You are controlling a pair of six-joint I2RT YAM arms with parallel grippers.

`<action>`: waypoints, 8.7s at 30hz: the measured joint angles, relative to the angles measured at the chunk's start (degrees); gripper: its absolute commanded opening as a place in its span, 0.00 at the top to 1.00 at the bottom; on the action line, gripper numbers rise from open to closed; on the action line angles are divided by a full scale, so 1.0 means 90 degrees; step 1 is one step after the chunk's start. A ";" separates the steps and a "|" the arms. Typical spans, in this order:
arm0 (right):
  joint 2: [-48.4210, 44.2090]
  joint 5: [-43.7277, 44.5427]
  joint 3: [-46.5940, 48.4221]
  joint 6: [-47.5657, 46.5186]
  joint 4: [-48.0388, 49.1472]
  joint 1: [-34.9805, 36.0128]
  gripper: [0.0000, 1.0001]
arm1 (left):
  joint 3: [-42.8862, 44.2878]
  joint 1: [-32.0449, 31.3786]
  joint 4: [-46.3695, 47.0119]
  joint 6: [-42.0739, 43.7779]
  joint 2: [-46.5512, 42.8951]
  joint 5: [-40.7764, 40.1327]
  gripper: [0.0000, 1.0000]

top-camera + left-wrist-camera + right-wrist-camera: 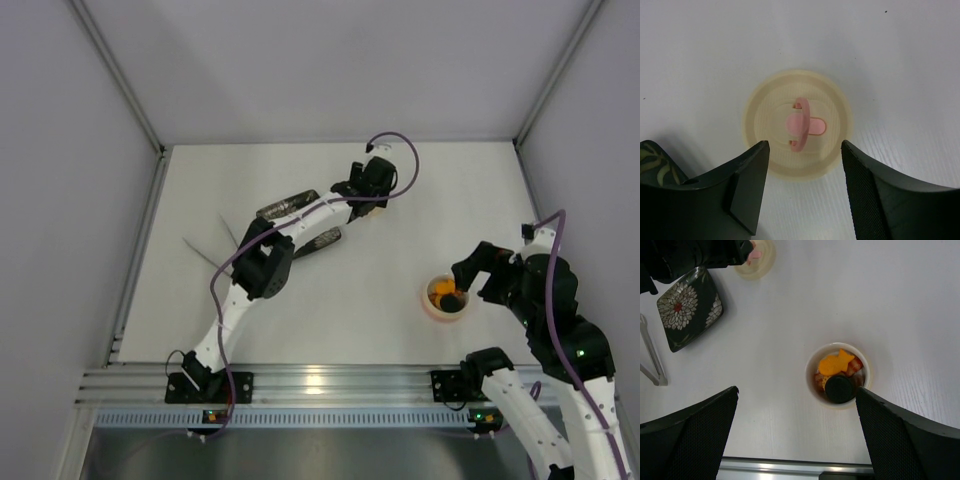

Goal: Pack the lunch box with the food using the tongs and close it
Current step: Pick up the box lid from the center of the board, then close the box lid on the packing box.

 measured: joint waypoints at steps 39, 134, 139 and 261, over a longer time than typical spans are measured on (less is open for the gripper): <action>-0.0109 -0.0066 -0.0007 -0.0002 0.0002 0.0000 0.01 | 0.0427 0.0075 0.0104 -0.0121 0.0789 -0.0299 0.67; 0.0066 0.0801 0.1664 0.0068 -0.0908 0.0000 0.00 | -0.2062 -0.3662 0.0797 0.0478 -0.1664 0.0418 1.00; 0.0066 0.0801 0.1661 0.0068 -0.0957 0.0000 0.00 | -0.2050 -0.3662 0.0828 0.0478 -0.1549 0.0391 1.00; 0.0017 0.0729 0.1440 0.0124 -0.0976 -0.0012 0.00 | -0.1197 -0.3417 0.0233 0.1416 -0.0738 0.0532 0.42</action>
